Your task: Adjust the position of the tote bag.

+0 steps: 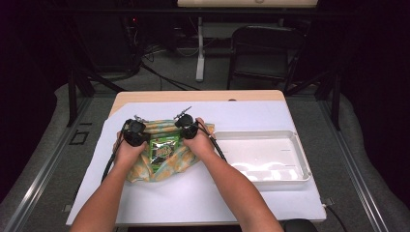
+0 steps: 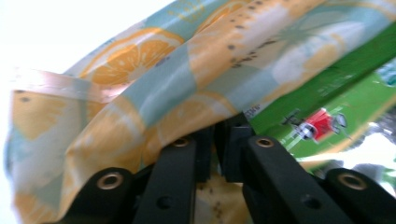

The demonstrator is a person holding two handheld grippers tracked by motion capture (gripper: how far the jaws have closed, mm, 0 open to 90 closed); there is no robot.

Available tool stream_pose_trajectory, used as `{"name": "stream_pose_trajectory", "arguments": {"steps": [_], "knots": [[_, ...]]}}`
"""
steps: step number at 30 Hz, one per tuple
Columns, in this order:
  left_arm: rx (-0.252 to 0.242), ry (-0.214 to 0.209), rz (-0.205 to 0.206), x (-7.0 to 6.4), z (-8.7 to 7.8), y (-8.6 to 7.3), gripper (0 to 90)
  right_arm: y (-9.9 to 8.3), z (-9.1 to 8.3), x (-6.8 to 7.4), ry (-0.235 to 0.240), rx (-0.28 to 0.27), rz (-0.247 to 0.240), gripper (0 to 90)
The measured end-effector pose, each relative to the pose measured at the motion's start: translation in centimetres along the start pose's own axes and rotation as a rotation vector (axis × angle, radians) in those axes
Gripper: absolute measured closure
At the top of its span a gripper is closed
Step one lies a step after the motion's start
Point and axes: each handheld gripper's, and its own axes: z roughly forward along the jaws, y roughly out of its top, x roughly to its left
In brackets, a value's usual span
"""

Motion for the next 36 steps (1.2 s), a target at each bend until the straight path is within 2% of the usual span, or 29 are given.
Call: {"name": "stream_pose_trajectory", "arguments": {"steps": [4, 6, 10, 13, 15, 17, 19, 27, 29, 36], "knots": [[-0.026, -0.024, 0.031, -0.6, -1.8, -0.2, 79.5, 0.0, 0.0, 0.0, 0.004, -0.001, 0.009, 83.8], [-0.038, -0.015, 0.049, -1.0, -2.8, -0.4, 78.7, 0.0, 0.1, 0.0, 0.002, -0.006, 0.011, 83.9], [-0.101, -0.034, 0.074, -1.5, -5.1, -0.2, 76.5, 0.1, -0.1, -0.1, 0.001, 0.026, -0.012, 83.9], [-0.153, -0.007, 0.087, -1.8, -6.3, 0.3, 71.7, 0.1, -0.1, 0.0, -0.003, 0.023, -0.007, 83.9], [-0.169, 0.02, 0.101, -1.7, -6.8, 0.8, 67.5, 0.1, -0.1, 0.0, -0.003, 0.024, -0.008, 84.0], [-0.172, 0.025, 0.105, -1.6, -6.8, 1.1, 63.8, 0.0, 0.0, 0.0, -0.004, 0.004, 0.005, 83.9], [-0.193, 0.058, 0.127, -1.4, -6.2, 1.3, 59.4, 0.0, 0.0, 0.0, -0.002, 0.003, 0.006, 83.9], [-0.113, 0.039, 0.124, -1.0, -4.0, 1.2, 59.4, 0.0, 0.0, -0.1, 0.004, 0.005, 0.005, 83.9], [-0.103, 0.038, 0.13, -1.0, -3.8, 1.2, 63.3, -0.1, 0.1, -0.1, 0.007, -0.008, 0.014, 83.9], [-0.079, 0.013, 0.141, -1.3, -3.8, 1.2, 79.6, -0.1, 0.0, -0.1, 0.004, -0.001, 0.011, 83.8]]}}
